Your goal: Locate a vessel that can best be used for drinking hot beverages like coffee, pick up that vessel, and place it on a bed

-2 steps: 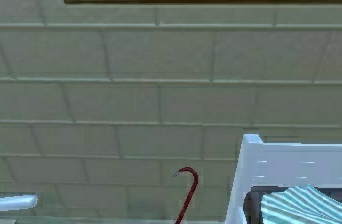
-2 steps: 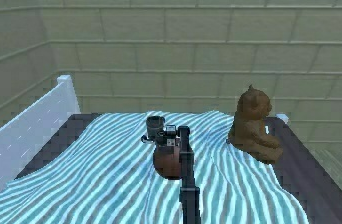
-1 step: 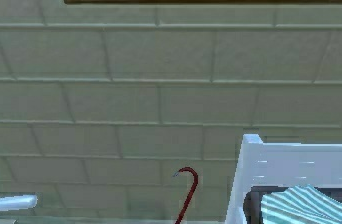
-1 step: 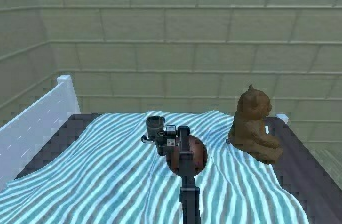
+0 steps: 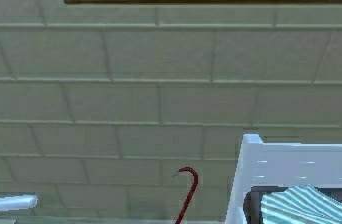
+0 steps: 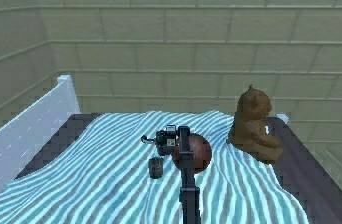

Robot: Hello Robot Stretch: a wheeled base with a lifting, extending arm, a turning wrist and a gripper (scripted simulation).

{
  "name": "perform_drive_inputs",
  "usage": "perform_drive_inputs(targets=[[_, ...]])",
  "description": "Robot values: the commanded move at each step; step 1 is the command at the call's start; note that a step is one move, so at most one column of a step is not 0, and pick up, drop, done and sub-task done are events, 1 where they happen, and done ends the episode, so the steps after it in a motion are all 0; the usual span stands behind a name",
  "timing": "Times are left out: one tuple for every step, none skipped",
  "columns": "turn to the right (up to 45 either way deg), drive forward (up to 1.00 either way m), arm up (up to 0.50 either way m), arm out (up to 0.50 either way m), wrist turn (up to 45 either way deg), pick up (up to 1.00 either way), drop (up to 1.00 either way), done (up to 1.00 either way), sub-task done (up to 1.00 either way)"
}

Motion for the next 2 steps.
perform_drive_inputs(targets=[[0.0, 0.00, 0.10, 0.00, 0.0, 0.00, 0.00, 0.00, 0.00], [0.0, 0.00, 0.00, -0.08, 0.0, 0.00, 0.00, 0.00, 0.00]])
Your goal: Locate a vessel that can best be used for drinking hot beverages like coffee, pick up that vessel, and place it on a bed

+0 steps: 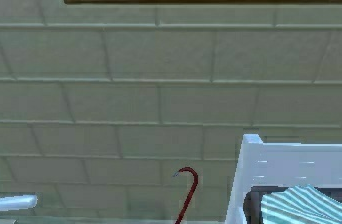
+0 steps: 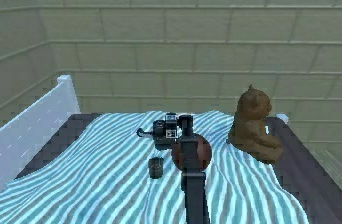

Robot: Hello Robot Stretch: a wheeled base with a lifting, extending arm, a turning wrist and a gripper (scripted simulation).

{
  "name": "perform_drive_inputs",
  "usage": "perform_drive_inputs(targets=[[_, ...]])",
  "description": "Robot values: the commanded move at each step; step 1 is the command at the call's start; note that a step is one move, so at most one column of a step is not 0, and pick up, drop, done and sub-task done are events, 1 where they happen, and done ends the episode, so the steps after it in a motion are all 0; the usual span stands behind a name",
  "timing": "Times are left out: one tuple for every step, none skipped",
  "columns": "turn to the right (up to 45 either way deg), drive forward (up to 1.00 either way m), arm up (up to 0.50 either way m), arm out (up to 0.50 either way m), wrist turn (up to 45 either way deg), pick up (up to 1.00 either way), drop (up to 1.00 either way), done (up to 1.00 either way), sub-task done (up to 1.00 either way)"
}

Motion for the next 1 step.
perform_drive_inputs(targets=[[0.0, 0.00, 0.00, 0.00, 0.0, 0.00, 0.00, 1.00, 0.00]])
